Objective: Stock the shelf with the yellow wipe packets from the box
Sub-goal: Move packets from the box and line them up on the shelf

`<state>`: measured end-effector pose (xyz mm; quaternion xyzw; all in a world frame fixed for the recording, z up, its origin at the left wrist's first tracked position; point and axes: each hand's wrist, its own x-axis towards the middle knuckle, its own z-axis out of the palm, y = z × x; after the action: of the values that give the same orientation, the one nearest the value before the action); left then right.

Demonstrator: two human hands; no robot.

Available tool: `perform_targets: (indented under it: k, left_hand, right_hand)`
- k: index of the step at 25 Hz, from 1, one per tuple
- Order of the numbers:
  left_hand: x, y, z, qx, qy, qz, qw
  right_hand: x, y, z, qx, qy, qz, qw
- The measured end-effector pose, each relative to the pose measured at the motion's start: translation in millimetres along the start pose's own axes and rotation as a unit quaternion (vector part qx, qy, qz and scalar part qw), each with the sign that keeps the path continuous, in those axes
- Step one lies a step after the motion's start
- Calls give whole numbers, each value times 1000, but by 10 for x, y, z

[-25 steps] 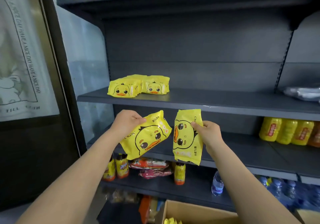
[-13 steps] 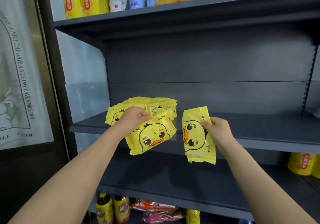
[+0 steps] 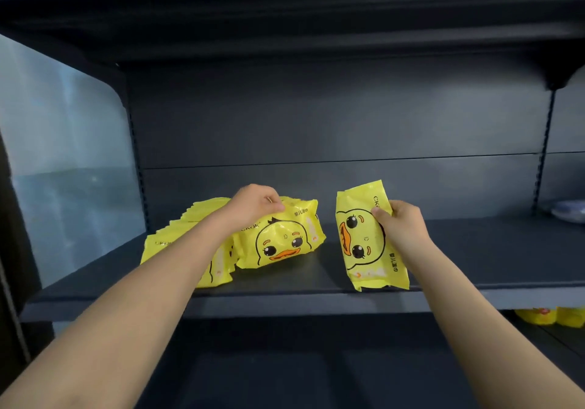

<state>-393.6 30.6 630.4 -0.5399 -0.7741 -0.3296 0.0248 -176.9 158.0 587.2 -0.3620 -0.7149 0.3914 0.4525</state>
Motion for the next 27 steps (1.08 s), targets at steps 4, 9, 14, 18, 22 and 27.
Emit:
perform_targets:
  k: [4, 9, 14, 18, 22, 27]
  left_hand:
    - [412, -357, 136, 11, -75, 69, 995]
    - [616, -651, 449, 50, -101, 136, 984]
    - [695, -713, 460, 64, -107, 159, 979]
    - [676, -741, 237, 79, -89, 158, 980]
    - [571, -853, -102, 150, -46, 132, 979]
    - [366, -1028, -339, 179, -2, 92, 980]
  right_hand:
    - [166, -53, 318, -24, 31, 8, 999]
    - [188, -17, 608, -30, 53, 22, 998]
    - [191, -44, 720, -26, 38, 3, 999]
    - [189, -236, 720, -28, -35, -56, 997]
    - [291, -523, 868, -127, -168, -96, 973]
    - [339, -479, 1521, -339, -222, -206, 891]
